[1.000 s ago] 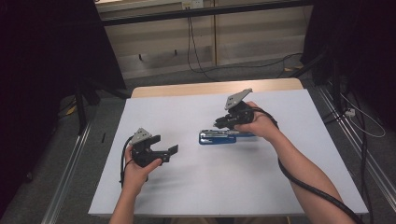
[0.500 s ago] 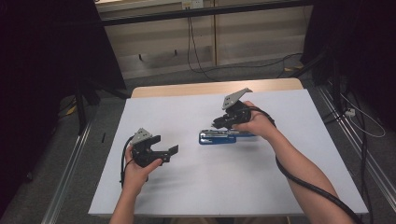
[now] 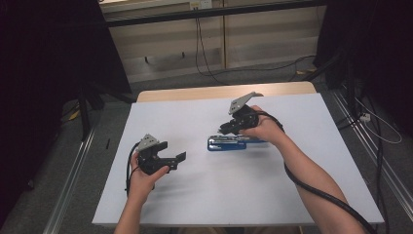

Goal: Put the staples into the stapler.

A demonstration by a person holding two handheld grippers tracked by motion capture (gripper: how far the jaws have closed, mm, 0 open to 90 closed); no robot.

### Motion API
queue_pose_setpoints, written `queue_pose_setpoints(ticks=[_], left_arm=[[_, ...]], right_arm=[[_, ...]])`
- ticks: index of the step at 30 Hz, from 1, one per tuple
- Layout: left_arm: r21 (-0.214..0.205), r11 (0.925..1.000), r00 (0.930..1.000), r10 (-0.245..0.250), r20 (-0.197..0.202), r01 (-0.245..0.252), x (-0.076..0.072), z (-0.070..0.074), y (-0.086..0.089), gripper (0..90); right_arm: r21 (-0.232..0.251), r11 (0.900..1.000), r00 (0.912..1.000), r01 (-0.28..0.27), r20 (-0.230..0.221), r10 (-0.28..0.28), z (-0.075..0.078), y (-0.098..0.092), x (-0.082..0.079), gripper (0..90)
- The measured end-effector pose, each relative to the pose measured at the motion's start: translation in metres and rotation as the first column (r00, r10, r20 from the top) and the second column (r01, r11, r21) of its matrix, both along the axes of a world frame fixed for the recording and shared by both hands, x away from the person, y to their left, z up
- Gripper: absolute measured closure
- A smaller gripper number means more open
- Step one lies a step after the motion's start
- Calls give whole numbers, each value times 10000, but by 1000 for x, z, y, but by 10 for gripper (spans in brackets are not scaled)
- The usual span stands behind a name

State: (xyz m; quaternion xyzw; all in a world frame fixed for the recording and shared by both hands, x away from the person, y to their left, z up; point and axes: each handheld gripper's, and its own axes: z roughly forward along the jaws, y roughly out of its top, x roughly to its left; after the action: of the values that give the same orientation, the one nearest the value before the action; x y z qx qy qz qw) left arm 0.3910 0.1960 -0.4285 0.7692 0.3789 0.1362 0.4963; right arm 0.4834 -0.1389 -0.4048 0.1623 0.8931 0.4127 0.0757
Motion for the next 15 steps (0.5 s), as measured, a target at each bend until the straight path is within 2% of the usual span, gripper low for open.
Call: queue_pose_setpoints(ticks=[15], left_arm=[[-36, 10000, 10000, 40, -26, -40, 0, -1, 0, 89]], right_arm=[[-208, 9989, 9992, -411, 12, 411, -6, 9, 2, 791]])
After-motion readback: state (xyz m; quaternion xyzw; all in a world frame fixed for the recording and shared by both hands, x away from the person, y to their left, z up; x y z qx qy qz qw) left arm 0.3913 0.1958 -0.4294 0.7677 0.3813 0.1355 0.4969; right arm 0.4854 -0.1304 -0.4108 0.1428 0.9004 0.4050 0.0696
